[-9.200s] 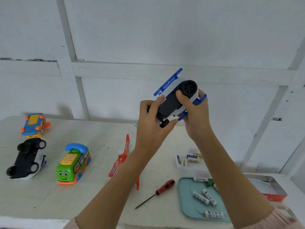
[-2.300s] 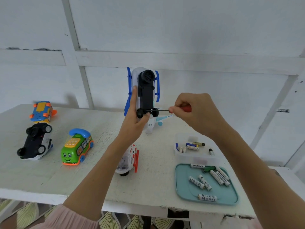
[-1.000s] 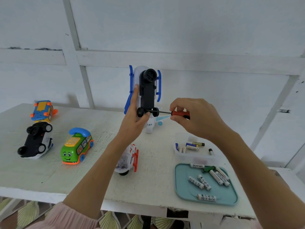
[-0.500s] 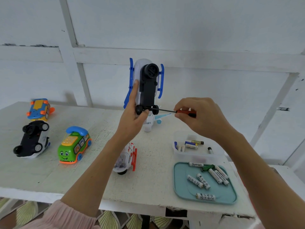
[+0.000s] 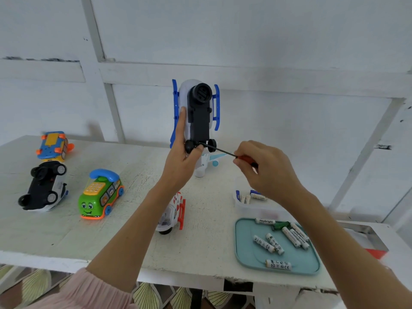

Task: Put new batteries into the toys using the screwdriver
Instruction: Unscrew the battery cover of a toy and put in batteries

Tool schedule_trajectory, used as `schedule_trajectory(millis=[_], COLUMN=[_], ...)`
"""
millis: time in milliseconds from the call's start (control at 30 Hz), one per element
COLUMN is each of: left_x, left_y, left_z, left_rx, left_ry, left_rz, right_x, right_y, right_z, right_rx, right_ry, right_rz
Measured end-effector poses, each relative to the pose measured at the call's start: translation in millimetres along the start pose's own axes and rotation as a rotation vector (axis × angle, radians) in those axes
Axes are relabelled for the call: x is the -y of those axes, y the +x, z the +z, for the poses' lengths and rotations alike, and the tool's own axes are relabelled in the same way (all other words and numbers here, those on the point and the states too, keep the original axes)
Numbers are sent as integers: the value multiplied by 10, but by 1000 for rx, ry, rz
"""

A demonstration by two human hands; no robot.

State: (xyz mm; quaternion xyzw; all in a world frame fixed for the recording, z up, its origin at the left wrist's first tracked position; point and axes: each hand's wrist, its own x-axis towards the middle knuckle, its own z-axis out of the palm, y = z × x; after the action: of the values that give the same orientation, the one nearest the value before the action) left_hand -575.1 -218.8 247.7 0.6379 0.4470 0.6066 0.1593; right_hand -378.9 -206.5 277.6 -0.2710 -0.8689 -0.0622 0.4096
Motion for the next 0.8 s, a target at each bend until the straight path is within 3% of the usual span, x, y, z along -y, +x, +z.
schedule_trajectory(millis=[800], left_x=[-33], left_y=[-19], left_z=[40], left_rx=[-9], left_ry=[-68], left_rz=[1], right_x=[32], right_y=[-359], right_z=[267], right_rx=[-390], right_ry=[-76], right_rz=[-147])
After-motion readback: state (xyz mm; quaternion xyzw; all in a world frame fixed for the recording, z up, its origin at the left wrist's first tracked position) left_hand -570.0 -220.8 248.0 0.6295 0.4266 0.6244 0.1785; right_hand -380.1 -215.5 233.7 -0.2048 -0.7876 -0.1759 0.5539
